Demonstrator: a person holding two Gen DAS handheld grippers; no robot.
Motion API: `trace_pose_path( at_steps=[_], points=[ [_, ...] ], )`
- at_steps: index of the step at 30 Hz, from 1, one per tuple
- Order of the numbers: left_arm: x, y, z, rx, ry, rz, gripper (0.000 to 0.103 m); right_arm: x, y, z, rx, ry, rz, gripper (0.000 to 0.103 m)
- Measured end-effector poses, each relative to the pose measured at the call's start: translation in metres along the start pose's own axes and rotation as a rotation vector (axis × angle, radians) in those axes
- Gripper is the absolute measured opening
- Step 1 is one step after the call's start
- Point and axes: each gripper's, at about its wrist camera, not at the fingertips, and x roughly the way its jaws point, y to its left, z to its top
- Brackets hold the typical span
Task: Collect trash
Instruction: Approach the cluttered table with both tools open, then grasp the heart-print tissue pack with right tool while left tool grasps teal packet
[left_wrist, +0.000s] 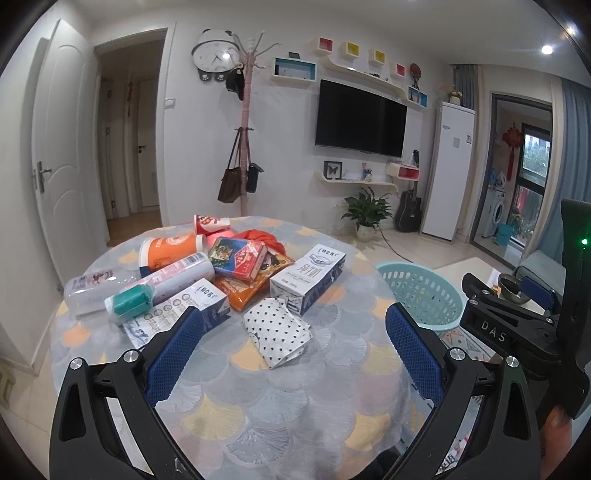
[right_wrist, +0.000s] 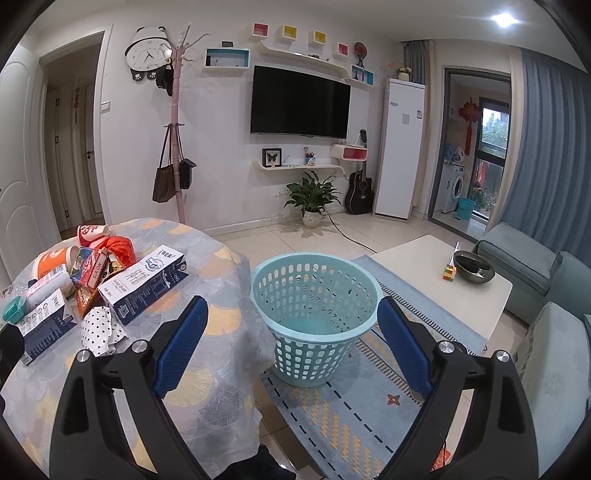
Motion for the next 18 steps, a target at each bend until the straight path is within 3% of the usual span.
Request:
trace_pose_path(
  at_steps=[11, 15, 18],
  points=[
    [0.011, 0.019, -0.004, -0.018, 0.022, 0.023, 0.095, 0.010, 0.014, -0.002, -0.023, 0.023, 0.017, 0.088],
    [0.013, 0.052, -0.010, -0.086, 0.041, 0.004, 0.095, 0.013, 0.025, -0.001, -0.023, 0.023, 0.064, 0.088],
    [0.014, 0.077, -0.013, -0.117, 0.052, 0.041, 0.096, 0.013, 0.041, 0.001, -0.039, 0.014, 0.103, 0.088]
  ],
)
